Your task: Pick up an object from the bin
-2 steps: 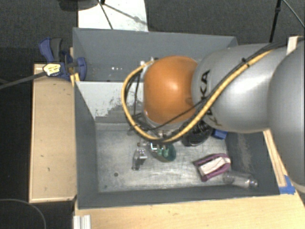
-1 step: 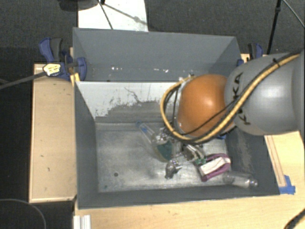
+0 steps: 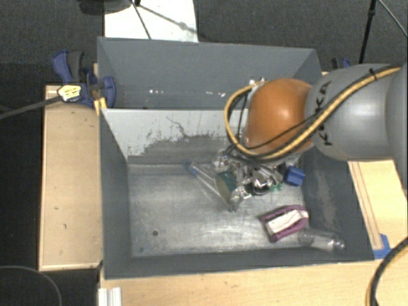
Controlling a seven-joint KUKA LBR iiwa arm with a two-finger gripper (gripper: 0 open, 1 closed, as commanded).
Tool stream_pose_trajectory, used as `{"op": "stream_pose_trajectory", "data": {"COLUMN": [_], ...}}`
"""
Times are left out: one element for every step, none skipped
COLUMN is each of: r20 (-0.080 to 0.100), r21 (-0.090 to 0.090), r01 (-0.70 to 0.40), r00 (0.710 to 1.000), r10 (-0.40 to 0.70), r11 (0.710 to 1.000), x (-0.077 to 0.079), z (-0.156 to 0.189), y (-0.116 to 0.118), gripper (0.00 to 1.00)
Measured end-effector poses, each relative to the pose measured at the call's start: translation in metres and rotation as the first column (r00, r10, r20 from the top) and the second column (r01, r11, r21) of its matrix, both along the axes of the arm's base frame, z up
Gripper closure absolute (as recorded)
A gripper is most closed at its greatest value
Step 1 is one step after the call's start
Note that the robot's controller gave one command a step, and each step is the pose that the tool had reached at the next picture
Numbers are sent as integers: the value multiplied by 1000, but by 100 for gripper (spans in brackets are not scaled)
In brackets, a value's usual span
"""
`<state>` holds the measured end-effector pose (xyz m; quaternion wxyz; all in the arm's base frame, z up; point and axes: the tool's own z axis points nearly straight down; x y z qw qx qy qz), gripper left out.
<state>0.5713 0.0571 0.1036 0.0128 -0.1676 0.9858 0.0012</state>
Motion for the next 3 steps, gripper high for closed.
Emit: {"op": "stream_pose_trajectory", "data": {"r20": [-19,-21,-17], "r21": [-3,-4,-8], "r01": [23,32,-248], "r00": [1000,999,969], "r10": [-23,-32,248], "r11": [1000,999,969], "x": [-3,-3,-27], "z": [-11,-12,106], "y": [-8,-11,-15], "gripper": [0,100,100]}}
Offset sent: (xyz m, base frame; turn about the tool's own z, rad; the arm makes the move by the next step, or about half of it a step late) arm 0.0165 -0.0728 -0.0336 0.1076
